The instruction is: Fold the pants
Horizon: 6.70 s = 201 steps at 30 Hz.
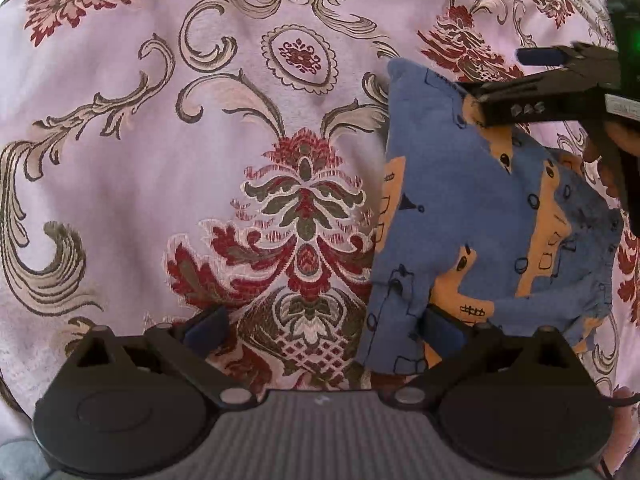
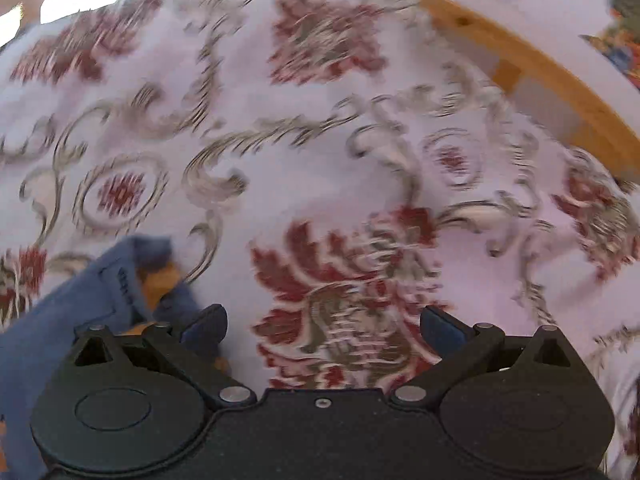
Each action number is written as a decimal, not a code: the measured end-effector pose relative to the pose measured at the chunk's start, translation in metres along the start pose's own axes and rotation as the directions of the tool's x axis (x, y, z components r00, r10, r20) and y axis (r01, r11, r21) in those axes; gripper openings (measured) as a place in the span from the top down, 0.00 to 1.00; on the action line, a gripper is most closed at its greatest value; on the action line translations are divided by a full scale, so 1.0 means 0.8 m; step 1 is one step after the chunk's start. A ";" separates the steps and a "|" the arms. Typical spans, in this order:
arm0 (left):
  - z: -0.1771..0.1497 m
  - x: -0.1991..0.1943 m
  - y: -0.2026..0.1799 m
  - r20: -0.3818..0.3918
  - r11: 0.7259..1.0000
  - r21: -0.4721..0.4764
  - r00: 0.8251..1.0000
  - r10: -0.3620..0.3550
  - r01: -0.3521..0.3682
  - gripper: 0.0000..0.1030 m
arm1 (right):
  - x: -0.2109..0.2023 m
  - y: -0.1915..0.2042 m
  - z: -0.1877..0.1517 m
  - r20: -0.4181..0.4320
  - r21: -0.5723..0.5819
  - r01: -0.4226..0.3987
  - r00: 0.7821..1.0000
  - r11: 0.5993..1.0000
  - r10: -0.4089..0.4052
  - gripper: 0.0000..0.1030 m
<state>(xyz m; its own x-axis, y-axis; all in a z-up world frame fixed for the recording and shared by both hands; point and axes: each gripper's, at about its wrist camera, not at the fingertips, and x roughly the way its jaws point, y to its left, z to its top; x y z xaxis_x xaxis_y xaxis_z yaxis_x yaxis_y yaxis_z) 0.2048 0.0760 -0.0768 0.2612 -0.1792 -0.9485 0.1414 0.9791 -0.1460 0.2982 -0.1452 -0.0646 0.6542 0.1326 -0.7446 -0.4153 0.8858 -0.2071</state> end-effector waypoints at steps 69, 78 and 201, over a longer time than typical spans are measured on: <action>0.037 0.018 -0.012 0.039 0.972 0.090 0.974 -0.221 0.217 0.00 | -0.152 -0.053 -0.239 0.248 0.614 -0.512 0.848 0.601 0.469 0.00; 0.036 0.004 -0.006 0.106 0.974 0.086 0.971 -0.216 0.208 0.00 | -0.151 -0.049 -0.245 0.256 0.634 -0.474 0.874 0.611 0.413 0.28; -0.071 -0.145 -0.069 0.628 1.000 -0.023 0.778 0.022 -0.009 0.00 | -0.330 0.054 -0.162 0.362 0.426 0.096 0.893 0.900 -0.266 0.01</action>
<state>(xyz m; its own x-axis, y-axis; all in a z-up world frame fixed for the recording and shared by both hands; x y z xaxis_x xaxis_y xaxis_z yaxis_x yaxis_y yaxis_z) 0.1124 0.0478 0.0251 0.8060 -0.1785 -0.5644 0.1173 0.9827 -0.1434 0.0254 -0.1995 0.0410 0.9239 0.0437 -0.3802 -0.0421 0.9990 0.0126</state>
